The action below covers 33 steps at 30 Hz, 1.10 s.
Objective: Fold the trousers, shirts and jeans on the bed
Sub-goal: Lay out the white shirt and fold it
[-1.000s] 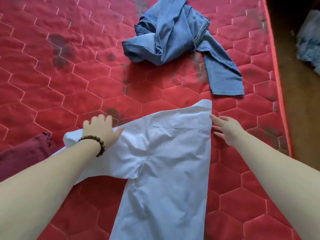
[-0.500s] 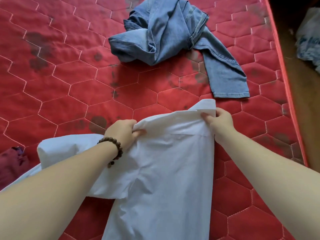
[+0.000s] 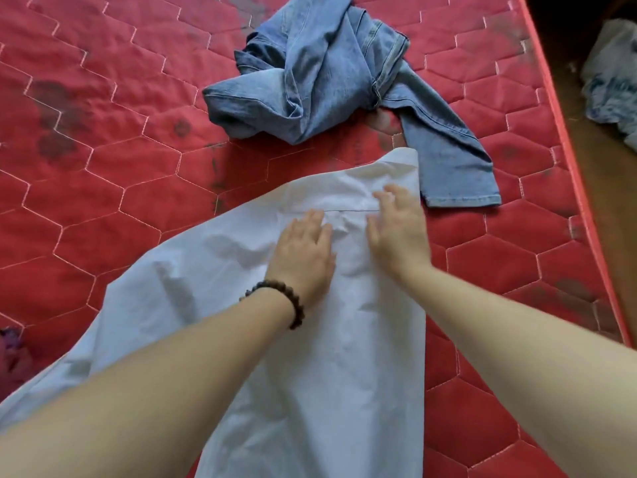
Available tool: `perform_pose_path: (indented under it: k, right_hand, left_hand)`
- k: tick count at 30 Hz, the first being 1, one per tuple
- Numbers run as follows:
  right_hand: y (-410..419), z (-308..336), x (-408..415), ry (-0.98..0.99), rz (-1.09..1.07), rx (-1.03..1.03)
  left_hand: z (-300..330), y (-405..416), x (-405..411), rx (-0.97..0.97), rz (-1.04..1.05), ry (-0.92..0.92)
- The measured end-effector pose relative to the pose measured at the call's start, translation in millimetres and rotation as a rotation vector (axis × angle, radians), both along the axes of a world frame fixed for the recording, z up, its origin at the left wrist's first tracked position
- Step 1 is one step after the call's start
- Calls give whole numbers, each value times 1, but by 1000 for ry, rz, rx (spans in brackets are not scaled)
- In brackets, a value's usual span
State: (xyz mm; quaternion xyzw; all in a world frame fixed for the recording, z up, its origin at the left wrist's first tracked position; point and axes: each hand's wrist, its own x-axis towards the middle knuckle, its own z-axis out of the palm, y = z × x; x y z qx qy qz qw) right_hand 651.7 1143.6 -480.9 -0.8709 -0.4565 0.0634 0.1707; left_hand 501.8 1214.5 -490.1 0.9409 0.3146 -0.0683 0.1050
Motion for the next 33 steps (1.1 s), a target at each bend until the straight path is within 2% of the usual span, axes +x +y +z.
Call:
perform_pose_path:
  k: [3, 6, 8, 11, 14, 18, 22, 26, 30, 33]
  right_hand:
    - [-6, -30, -21, -63, 188, -243]
    - [-18, -45, -11, -160, 256, -317]
    - [-21, -45, -5, -204, 244, -356]
    - [-26, -41, -14, -271, 70, -366]
    - [-41, -38, -53, -190, 52, -263]
    - [-73, -42, -115, -83, 149, -265]
    - [-115, -42, -121, -92, 64, -316]
    - [-133, -36, -135, -113, -86, -334]
    - [-144, -37, -202, -39, 120, -318]
    - [-181, -35, -208, -37, 22, -395]
  left_hand:
    - [-28, -5, -12, -15, -5, 89]
    - [-41, 5, -29, 88, -4, 60]
    - [-43, 13, -33, 103, 3, 69]
    - [-36, 13, -32, 132, 83, 123]
    - [-24, -13, -37, 169, 59, 110]
    - [-24, -68, -62, 24, -140, 72]
    - [-32, -70, -108, -43, -97, 117]
    - [-27, -74, -126, 11, -5, 115]
    - [-28, -117, -144, -42, -168, 65]
    - [-34, -114, -185, -8, -154, 113]
